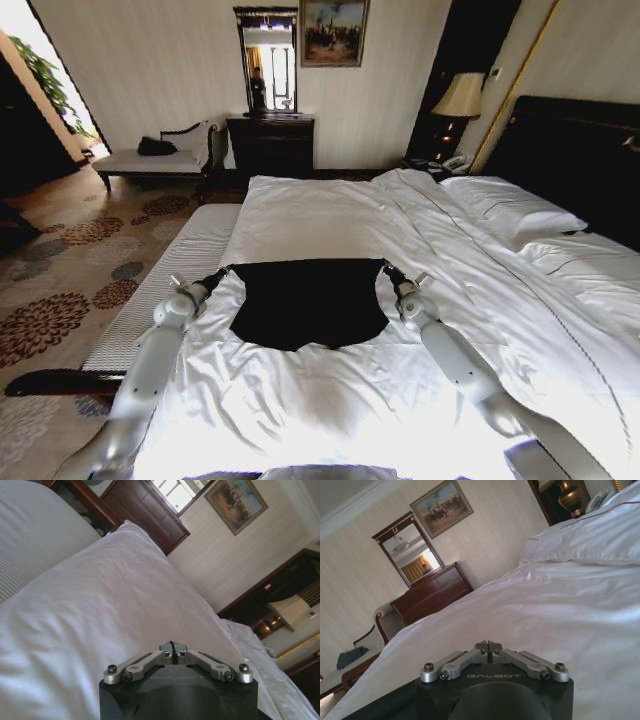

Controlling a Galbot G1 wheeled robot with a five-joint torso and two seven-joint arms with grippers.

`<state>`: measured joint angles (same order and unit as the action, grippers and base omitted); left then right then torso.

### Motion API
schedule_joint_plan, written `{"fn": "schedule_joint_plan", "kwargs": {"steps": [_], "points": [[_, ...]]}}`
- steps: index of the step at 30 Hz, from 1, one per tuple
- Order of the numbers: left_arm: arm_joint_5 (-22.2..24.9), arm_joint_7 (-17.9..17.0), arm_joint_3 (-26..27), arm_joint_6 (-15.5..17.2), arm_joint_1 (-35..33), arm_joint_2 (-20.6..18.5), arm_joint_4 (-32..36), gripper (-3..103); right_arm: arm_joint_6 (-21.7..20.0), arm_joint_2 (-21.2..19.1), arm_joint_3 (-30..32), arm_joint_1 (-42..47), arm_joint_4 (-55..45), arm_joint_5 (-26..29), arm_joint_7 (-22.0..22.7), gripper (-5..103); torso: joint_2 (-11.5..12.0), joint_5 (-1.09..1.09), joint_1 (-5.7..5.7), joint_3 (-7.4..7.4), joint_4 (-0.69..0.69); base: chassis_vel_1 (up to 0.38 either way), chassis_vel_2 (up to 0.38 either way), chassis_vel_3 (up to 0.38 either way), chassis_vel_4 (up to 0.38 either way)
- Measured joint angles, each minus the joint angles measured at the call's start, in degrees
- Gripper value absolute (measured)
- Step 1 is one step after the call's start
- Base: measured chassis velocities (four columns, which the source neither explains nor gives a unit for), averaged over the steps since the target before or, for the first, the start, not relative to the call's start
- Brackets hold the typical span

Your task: Fold the clothes on the bed.

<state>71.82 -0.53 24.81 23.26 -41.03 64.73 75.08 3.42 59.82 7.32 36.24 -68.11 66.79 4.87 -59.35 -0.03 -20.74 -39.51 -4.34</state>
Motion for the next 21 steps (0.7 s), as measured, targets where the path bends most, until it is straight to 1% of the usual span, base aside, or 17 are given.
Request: {"fn": "schedule_joint_plan", "kwargs": {"steps": [2, 5, 6, 8, 10, 14, 15, 17, 19, 21], "points": [[0.0, 0.4, -0.1, -0.4, 0.1, 0.3, 0.0, 0, 0.2, -0.2, 0.3, 0.2, -0.5, 0.2, -0.3, 0, 0.0, 0.0, 0.01, 0.01, 0.0, 0.0, 0.0, 0.0, 0.0], [0.6, 2.8, 0.2, -1.9, -1.2, 0.5, 1.6, 0, 1.9, -1.1, 1.2, 2.0, -3.1, 0.5, -2.1, 0, 0.0, 0.0, 0.02, 0.02, 0.0, 0.0, 0.0, 0.0, 0.0], [0.6, 2.8, 0.2, -1.9, -1.2, 0.5, 1.6, 0, 1.9, -1.1, 1.2, 2.0, -3.1, 0.5, -2.1, 0, 0.0, 0.0, 0.02, 0.02, 0.0, 0.0, 0.0, 0.0, 0.0], [1.6, 4.7, 0.9, -2.6, -3.6, 0.0, 4.6, 0, 3.2, -2.0, 1.9, 4.4, -6.7, 1.5, -4.9, 0, 0.0, -0.01, 0.03, 0.02, 0.0, 0.0, 0.0, 0.0, 0.0], [2.2, 5.6, 1.5, -2.8, -5.8, -0.4, 7.6, 0, 3.6, -2.4, 2.1, 6.2, -9.2, 2.3, -6.8, 0, 0.0, 0.0, 0.03, 0.02, 0.02, 0.0, 0.0, 0.0, 0.0], [2.0, 6.2, 1.2, -3.4, -6.8, -0.5, 9.4, 0, 4.0, -2.4, 2.8, 8.1, -10.9, 2.0, -7.3, 0, 0.0, 0.0, 0.05, 0.03, 0.04, 0.0, 0.0, 0.0, 0.0], [1.8, 6.5, 0.9, -3.7, -7.0, -0.4, 9.9, 0, 4.2, -2.4, 3.3, 8.9, -11.4, 1.7, -7.2, 0, 0.0, -0.01, 0.04, 0.02, 0.0, 0.0, 0.0, 0.0, 0.0], [1.8, 6.5, 0.9, -3.8, -7.4, -0.4, 10.5, 0, 4.3, -2.5, 3.6, 9.5, -11.9, 1.7, -7.2, 0, 0.0, -0.01, 0.04, 0.03, -0.01, 0.0, 0.0, 0.0, 0.0], [1.8, 6.5, 1.0, -3.8, -8.5, -0.6, 11.7, 0, 4.4, -2.9, 4.4, 11.3, -13.3, 1.9, -7.0, 0, 0.0, -0.01, 0.03, 0.02, 0.03, 0.0, 0.0, 0.0, 0.0], [1.8, 6.4, 1.0, -3.8, -9.2, -0.8, 12.3, 0, 4.5, -3.4, 5.2, 13.0, -14.5, 2.2, -6.9, 0, 0.0, 0.01, 0.03, 0.02, 0.04, 0.0, 0.0, 0.0, 0.0]]}}
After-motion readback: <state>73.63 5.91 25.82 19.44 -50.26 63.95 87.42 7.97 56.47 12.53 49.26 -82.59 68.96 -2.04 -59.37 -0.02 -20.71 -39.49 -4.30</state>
